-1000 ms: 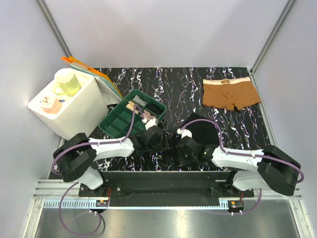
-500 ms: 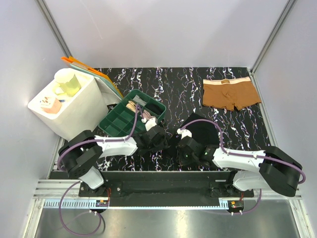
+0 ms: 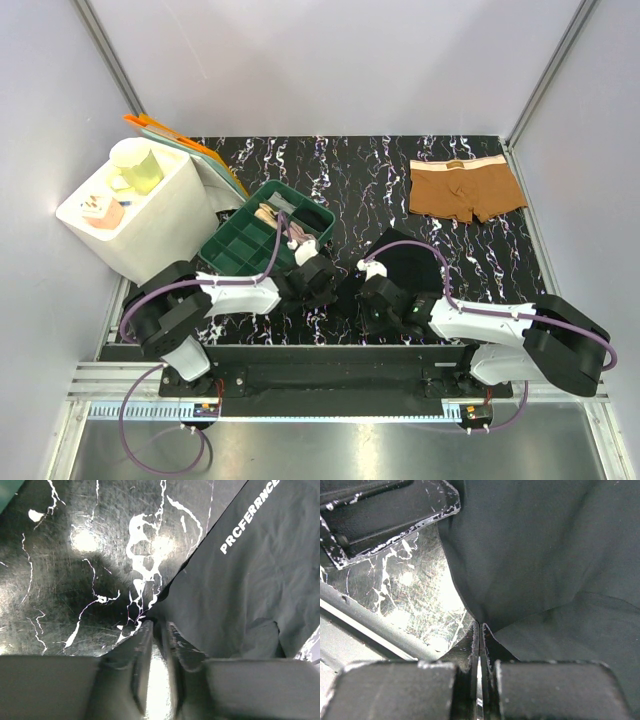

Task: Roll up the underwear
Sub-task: Fold the underwear at the center of the board.

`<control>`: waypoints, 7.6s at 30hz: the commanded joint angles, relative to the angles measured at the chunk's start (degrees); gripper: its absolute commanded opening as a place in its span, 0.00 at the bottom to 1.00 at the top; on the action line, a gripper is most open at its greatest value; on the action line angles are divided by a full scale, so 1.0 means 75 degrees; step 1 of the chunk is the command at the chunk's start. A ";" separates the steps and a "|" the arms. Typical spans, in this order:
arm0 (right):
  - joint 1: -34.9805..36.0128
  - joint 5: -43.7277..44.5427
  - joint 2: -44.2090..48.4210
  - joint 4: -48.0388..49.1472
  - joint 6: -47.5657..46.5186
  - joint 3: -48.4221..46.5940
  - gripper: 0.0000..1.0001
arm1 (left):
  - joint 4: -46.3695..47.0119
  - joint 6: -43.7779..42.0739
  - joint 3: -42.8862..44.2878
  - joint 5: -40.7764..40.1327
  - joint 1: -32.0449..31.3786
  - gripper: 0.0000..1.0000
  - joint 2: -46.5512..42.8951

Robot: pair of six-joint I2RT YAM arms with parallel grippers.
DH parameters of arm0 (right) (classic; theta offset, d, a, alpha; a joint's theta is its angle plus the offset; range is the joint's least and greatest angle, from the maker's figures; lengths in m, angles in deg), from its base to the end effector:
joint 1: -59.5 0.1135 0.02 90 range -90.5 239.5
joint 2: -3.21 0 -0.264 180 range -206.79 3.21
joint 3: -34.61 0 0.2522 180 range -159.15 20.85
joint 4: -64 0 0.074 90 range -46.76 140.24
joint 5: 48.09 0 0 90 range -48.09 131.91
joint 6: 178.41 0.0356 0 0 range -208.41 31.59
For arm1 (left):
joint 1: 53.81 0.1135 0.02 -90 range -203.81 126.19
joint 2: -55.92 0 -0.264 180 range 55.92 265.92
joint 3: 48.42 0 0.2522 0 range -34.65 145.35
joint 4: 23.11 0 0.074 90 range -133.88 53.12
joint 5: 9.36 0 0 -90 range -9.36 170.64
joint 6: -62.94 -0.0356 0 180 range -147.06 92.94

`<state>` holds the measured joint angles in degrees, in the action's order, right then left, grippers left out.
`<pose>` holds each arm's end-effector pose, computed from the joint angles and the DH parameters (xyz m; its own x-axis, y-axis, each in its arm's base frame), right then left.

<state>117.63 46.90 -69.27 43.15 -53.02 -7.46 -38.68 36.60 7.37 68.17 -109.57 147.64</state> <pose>0.1222 0.1907 0.1522 -0.8091 -0.2086 -0.5495 -0.4278 0.8501 0.3071 0.1751 -0.2436 0.1443 -0.8510 -0.3049 -0.4277 -0.0700 0.8729 -0.4829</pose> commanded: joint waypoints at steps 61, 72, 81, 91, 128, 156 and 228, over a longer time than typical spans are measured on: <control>-0.1058 0.1795 0.0490 -0.2839 -0.1262 -0.2658 0.00 | -0.1552 -0.1620 0.3045 0.0232 0.0205 0.00 0.0191; -0.1961 0.1655 0.0092 -0.3051 -0.1988 -0.3033 0.00 | -0.1541 -0.1726 0.4006 0.0818 0.0662 0.00 0.1176; -0.2500 0.1561 -0.0658 -0.2969 -0.2399 -0.3150 0.00 | -0.1529 -0.1995 0.4827 0.1264 0.0885 0.00 0.2125; -0.2910 0.1373 -0.1127 -0.2477 -0.2505 -0.3080 0.00 | -0.1529 -0.2136 0.5471 0.1381 0.1084 0.00 0.2828; -0.3333 0.1197 -0.1127 -0.2898 -0.2739 -0.3994 0.00 | -0.1810 -0.2382 0.6655 0.1499 0.1342 0.00 0.3098; -0.3860 0.0121 -0.1469 -0.2359 -0.3091 -0.4078 0.74 | -0.1881 -0.2886 0.7522 0.2002 0.1881 0.00 0.4036; -0.2383 0.0013 -0.1152 -0.2558 -0.0291 -0.2225 0.16 | -0.1904 -0.3144 0.7663 0.2143 0.2174 0.00 0.4001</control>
<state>99.42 43.47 -82.76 25.58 -58.02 -24.29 -54.04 14.22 62.07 84.52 -93.90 177.93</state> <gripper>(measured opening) 0.190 0.009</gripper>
